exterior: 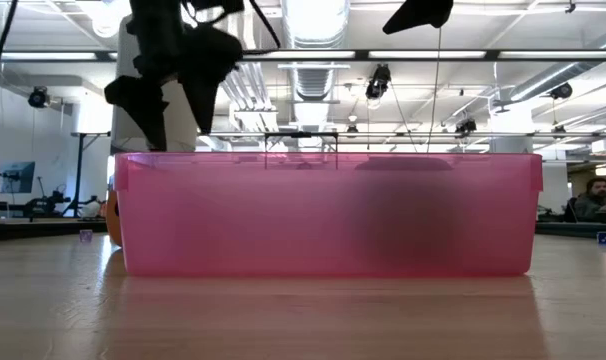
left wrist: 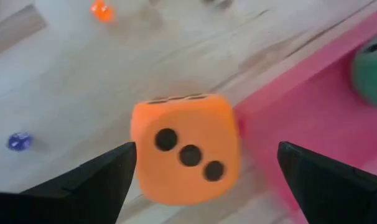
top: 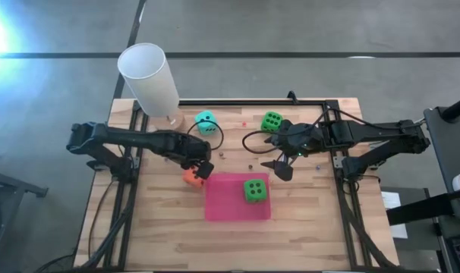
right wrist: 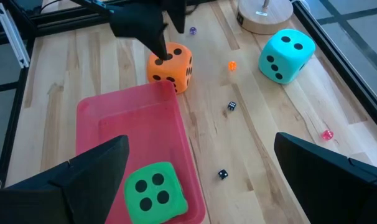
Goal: Pick & Place Dice
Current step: Put the large orange dice into the pink bin
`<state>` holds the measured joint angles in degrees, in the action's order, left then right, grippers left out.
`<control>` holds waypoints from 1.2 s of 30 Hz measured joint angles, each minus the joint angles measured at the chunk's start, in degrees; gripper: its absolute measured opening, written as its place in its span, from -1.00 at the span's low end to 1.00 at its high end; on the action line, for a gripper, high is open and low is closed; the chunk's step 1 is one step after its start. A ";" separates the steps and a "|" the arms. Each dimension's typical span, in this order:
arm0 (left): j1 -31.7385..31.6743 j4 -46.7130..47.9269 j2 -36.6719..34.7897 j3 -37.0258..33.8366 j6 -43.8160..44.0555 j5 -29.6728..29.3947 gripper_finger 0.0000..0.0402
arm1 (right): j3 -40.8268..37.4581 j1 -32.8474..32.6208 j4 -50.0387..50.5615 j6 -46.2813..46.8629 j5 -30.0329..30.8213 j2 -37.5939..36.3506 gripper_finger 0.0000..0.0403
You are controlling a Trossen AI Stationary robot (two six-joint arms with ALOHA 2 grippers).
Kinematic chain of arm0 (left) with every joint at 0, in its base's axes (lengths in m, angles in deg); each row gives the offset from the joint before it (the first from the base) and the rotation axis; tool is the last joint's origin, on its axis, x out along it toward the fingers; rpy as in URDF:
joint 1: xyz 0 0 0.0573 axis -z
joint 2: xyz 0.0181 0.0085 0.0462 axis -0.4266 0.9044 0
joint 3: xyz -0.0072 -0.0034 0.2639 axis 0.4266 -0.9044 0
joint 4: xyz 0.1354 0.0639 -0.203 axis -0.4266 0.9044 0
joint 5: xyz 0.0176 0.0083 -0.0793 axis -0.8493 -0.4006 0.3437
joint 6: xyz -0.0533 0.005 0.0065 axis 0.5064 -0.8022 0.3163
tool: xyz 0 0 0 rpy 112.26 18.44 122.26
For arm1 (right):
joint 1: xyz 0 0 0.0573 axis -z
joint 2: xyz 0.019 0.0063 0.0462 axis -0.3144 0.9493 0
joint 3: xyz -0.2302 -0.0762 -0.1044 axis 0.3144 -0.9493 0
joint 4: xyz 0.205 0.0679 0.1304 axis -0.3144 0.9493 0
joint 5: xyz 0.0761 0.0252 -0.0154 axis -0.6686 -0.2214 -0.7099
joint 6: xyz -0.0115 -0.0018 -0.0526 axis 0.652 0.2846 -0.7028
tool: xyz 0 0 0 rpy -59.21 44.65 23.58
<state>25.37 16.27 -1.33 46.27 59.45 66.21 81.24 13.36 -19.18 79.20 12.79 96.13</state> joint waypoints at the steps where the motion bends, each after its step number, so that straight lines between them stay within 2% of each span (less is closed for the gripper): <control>1: -0.11 1.44 0.57 -0.02 -0.10 -0.18 0.94 | 0.01 -0.01 0.00 0.00 0.01 0.00 0.99; 5: -0.21 3.94 1.50 -0.02 -1.32 -0.70 0.98 | -0.01 -0.01 0.04 0.02 -0.01 0.00 0.99; 12: 1.05 3.04 0.85 -1.23 -1.41 -0.54 0.99 | 0.00 0.00 0.01 0.00 -0.01 0.00 0.99; 22: 1.44 -11.50 -1.20 -11.40 -1.42 3.48 0.99 | 0.01 0.00 -0.01 0.00 -0.01 0.00 0.99; 29: 1.44 -11.16 -1.38 -12.00 -1.46 3.53 0.99 | -0.01 0.01 -0.01 0.01 -0.01 0.00 0.99; 36: 1.33 -5.24 -1.97 -11.92 -1.79 2.88 0.98 | 0.01 0.00 -0.02 0.02 -0.01 0.00 0.99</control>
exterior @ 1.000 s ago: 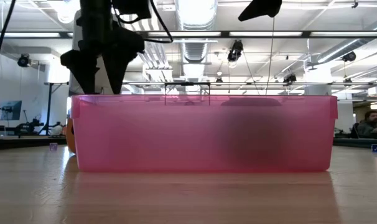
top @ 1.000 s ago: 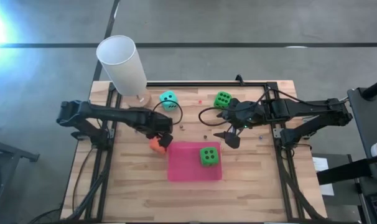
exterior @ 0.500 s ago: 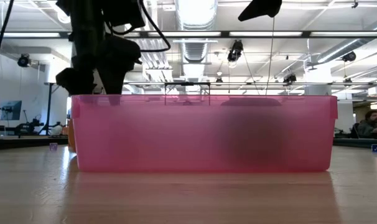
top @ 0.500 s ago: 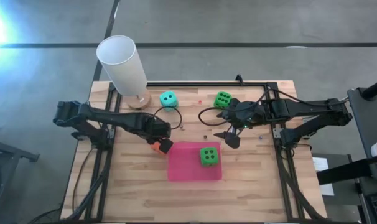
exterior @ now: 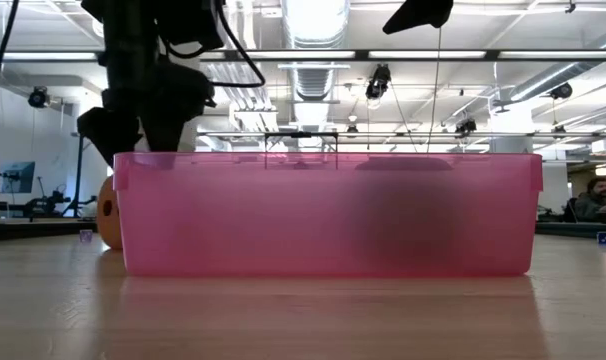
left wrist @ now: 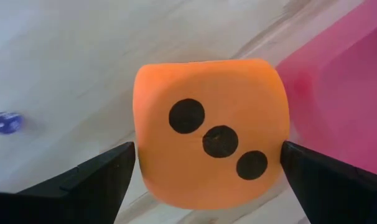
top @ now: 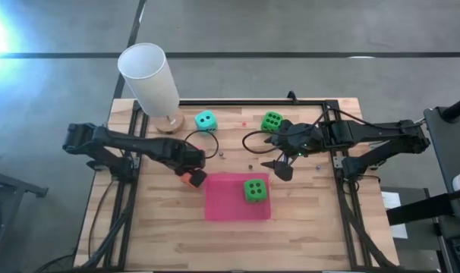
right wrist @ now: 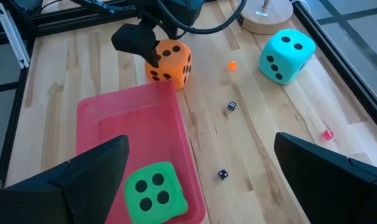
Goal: Pick & Place Dice
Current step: Put the large orange dice into the pink bin
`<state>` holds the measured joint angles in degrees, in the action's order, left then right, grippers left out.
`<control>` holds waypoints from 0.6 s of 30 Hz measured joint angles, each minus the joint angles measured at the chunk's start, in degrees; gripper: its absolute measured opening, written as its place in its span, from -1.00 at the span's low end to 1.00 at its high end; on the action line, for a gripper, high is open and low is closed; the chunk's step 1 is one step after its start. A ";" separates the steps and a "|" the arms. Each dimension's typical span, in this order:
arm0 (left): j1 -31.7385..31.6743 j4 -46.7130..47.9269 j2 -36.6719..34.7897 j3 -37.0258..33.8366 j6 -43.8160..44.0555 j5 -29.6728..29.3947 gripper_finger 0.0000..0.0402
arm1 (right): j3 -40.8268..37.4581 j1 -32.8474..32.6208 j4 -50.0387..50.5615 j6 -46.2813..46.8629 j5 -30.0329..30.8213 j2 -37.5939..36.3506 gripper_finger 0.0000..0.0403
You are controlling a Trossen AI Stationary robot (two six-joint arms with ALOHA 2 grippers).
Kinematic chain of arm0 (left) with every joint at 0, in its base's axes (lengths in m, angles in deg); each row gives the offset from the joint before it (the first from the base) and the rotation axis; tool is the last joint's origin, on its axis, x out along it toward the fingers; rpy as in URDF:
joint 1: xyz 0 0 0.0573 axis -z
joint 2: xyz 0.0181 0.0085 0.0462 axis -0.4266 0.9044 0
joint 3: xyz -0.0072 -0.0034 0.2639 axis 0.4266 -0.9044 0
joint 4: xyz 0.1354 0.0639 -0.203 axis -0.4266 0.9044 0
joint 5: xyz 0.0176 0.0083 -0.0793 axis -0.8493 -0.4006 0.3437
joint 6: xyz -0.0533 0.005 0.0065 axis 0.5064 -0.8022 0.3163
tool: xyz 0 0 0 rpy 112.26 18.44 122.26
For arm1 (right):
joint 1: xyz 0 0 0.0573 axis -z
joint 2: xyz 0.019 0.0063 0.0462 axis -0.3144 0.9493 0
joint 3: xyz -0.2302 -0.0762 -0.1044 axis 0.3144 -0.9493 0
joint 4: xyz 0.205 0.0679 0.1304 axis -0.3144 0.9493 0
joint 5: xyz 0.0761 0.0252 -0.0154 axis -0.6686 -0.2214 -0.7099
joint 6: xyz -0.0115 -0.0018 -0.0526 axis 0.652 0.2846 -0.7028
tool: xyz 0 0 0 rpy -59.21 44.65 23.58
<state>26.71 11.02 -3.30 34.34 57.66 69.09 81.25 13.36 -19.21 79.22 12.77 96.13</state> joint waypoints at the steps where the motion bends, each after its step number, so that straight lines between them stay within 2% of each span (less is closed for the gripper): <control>1: 0.00 0.41 -0.29 -0.06 0.00 -0.33 0.99 | -0.02 0.01 0.00 -0.02 0.02 0.00 0.99; 18: 0.46 1.90 -2.54 -0.28 -1.38 -0.86 0.98 | -0.02 0.00 0.01 -0.01 0.00 0.00 0.99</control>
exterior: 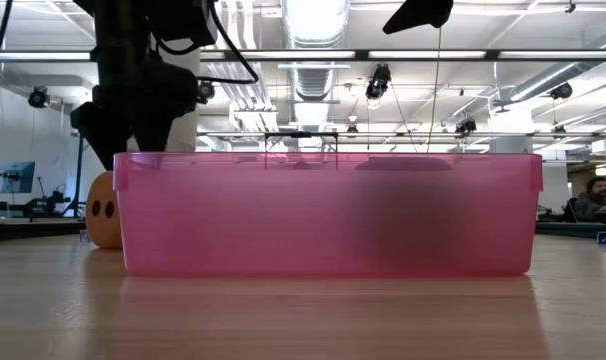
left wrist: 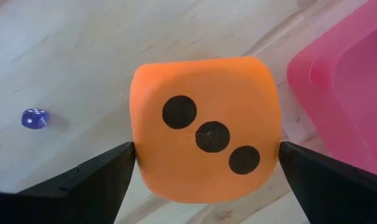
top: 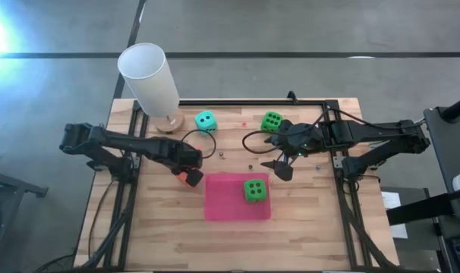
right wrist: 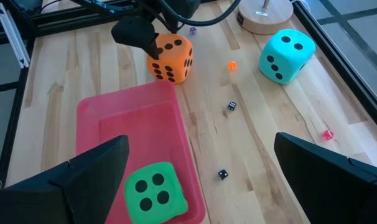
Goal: Pick & Place Dice
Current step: Put the large orange dice into the pink bin
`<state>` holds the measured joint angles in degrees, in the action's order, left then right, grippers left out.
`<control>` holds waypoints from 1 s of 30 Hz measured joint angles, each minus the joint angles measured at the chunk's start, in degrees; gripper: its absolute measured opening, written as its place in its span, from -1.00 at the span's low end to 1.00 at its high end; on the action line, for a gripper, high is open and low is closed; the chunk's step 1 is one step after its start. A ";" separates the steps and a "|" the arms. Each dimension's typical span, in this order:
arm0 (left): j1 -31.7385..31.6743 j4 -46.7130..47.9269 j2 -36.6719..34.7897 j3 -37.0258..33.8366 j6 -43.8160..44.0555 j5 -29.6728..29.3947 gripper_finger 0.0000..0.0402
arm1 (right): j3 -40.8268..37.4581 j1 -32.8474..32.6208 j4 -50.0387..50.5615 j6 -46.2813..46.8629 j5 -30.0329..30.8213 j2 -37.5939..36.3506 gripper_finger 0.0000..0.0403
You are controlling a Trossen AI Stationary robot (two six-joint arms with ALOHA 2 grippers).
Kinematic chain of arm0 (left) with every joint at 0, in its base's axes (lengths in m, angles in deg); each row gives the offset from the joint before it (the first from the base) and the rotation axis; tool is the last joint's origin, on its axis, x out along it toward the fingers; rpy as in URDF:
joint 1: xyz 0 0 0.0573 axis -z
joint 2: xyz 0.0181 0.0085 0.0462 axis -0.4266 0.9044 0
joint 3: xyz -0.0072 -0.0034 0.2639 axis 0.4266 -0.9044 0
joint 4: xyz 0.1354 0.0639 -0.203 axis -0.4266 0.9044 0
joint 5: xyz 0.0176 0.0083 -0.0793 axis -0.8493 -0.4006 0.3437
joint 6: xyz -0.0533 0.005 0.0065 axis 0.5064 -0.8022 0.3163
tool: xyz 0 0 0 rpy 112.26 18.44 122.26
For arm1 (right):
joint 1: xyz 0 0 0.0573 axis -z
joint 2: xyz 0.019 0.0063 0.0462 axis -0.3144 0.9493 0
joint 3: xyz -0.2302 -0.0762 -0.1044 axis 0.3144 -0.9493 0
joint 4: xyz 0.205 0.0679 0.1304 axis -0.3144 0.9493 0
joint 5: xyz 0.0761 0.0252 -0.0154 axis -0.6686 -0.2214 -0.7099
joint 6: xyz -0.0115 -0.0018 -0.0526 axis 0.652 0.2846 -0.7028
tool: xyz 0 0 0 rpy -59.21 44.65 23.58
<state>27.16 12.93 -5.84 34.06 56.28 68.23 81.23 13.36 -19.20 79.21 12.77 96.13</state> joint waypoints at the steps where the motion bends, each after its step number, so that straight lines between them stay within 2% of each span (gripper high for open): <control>1: 0.06 -0.01 0.00 -0.03 0.00 0.00 0.99 | 0.00 0.01 -0.01 0.01 0.02 0.00 0.99; 30: -0.11 -4.11 0.05 -4.22 0.26 -0.87 0.99 | 0.00 -0.01 -0.25 0.01 0.00 0.00 0.99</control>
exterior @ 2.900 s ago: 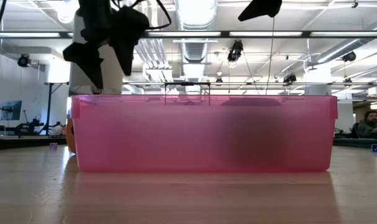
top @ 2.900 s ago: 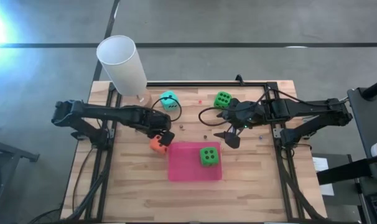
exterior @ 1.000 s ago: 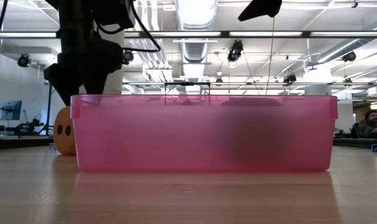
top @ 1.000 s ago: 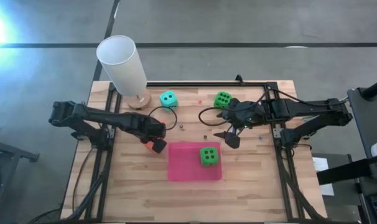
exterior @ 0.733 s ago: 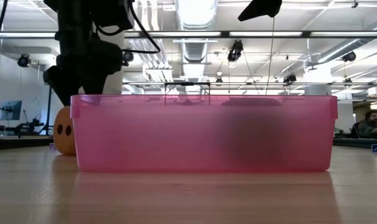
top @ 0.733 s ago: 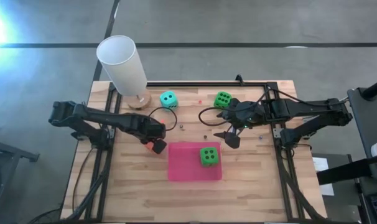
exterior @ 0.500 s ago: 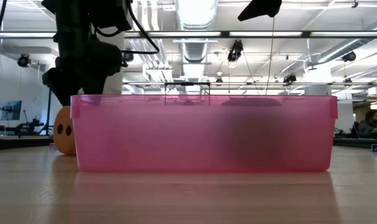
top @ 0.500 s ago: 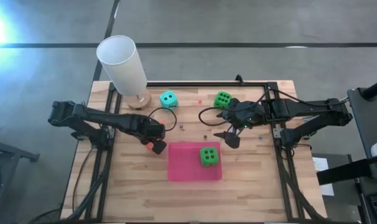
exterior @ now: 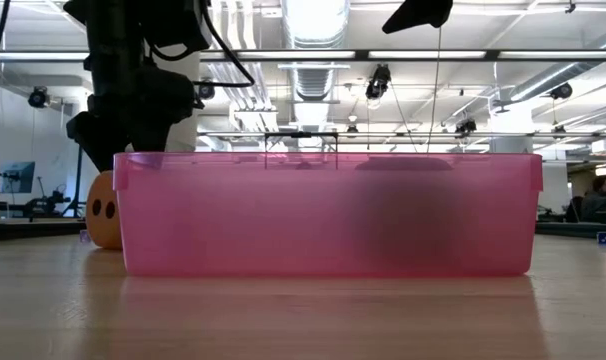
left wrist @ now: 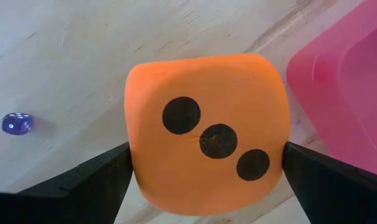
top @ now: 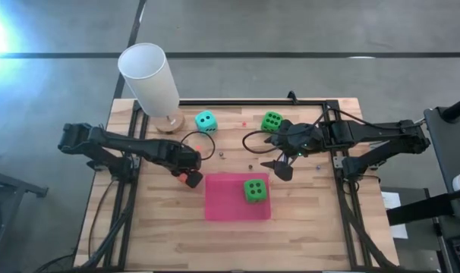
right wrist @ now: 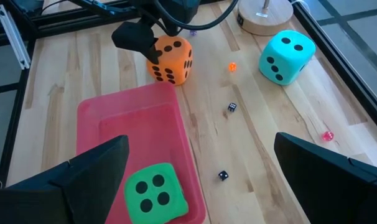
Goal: Pick & Place Dice
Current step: Put the large orange dice into the pink bin
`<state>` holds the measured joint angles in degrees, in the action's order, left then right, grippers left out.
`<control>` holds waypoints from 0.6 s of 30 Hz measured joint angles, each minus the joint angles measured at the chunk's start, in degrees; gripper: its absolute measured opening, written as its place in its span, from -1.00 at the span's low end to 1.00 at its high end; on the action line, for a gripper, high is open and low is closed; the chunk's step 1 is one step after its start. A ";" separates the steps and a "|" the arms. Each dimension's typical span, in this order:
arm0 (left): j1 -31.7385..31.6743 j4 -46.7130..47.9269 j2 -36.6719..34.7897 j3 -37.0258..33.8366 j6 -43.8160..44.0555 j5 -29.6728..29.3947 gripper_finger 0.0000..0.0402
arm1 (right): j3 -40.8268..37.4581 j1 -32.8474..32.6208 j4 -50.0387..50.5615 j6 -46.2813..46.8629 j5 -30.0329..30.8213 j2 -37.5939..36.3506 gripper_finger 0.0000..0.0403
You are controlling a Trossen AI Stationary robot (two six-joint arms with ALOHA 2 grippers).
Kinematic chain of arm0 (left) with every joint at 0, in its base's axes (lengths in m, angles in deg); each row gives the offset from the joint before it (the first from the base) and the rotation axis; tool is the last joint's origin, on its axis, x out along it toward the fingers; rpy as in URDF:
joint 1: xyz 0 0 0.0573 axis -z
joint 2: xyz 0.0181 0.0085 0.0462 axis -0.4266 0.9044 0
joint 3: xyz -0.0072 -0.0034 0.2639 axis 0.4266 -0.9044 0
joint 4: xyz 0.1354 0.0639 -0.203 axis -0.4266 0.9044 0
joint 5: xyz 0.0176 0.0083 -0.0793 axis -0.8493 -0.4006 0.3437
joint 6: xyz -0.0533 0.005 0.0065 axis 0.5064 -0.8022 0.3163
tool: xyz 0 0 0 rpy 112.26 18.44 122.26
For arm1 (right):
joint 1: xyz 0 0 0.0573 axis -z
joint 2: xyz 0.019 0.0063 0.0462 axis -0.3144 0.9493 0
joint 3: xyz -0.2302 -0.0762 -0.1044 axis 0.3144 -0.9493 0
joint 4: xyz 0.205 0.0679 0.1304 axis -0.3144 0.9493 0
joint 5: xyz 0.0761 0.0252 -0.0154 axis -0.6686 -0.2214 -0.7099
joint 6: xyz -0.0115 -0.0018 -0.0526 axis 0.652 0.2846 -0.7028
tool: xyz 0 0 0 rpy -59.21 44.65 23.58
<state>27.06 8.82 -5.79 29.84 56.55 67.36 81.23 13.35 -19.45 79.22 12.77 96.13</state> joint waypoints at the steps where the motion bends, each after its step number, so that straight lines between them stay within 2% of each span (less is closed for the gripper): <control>1: 0.00 -0.04 0.01 -0.06 0.00 0.00 0.99 | 0.00 0.02 -0.02 -0.02 0.00 0.00 0.99; 18: -0.06 0.00 0.44 -0.20 1.75 -1.75 0.98 | 0.00 0.02 -0.02 0.00 0.00 0.00 0.99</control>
<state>27.00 8.82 -5.34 29.63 58.29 65.61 81.23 13.38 -19.47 79.22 12.77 96.13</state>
